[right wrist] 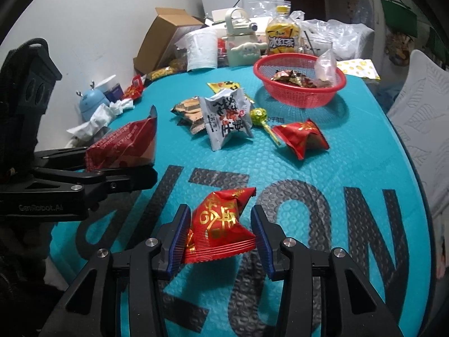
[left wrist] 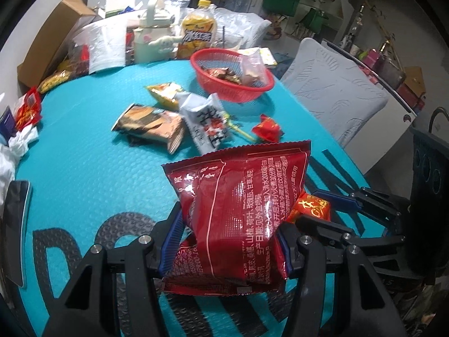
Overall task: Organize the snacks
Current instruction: 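Lift the red chip bag and red candy wrapper off the table, then carry the red chip bag with left gripper while right gripper carries candy wrapper over basket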
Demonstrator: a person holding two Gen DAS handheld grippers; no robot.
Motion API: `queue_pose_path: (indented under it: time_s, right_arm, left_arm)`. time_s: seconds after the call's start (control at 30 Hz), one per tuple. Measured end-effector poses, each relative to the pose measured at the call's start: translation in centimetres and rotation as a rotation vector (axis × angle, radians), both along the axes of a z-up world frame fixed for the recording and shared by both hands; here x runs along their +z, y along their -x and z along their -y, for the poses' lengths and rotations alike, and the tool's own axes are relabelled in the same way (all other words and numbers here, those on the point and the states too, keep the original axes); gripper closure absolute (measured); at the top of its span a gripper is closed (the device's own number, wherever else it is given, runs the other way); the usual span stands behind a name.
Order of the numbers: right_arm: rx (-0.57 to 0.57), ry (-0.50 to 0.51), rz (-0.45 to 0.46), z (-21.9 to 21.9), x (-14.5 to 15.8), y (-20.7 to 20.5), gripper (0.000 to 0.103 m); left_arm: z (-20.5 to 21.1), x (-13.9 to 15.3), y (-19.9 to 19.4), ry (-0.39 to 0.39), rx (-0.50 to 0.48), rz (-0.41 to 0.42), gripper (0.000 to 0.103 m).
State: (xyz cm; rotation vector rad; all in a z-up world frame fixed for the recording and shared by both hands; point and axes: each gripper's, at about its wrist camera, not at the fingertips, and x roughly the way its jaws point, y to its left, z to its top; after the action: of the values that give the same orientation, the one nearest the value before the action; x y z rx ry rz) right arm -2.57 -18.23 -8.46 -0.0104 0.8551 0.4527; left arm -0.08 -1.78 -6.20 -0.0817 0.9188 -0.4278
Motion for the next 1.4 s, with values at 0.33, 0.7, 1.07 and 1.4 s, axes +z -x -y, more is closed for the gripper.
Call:
queue_pose_path:
  time_s: [0.33,0.7,1.07,1.4]
  right_arm:
    - [-0.040,-0.011,0.081,1.9,3.3,0.0,0.060]
    - [-0.064,-0.007,0.165,3.6,6.7,-2.6,0.060]
    - [-0.061,0.008,0.230,5.0,9.2,-8.2,0.066]
    - [-0.071,0.039,0.294,5.4,10.5,-13.9,0.066]
  left_arm:
    - [1.9,3.2,-1.5,0.008,-0.041,0.077,0.047]
    - [3.6,6.2,-5.3,0.003,-0.068,0.143,0.047]
    - [5.8,8.0,-10.8,0.001,-0.100,0.180,0.047]
    - [6.9,8.6,-17.4,-0.009,-0.093,0.192,0.047]
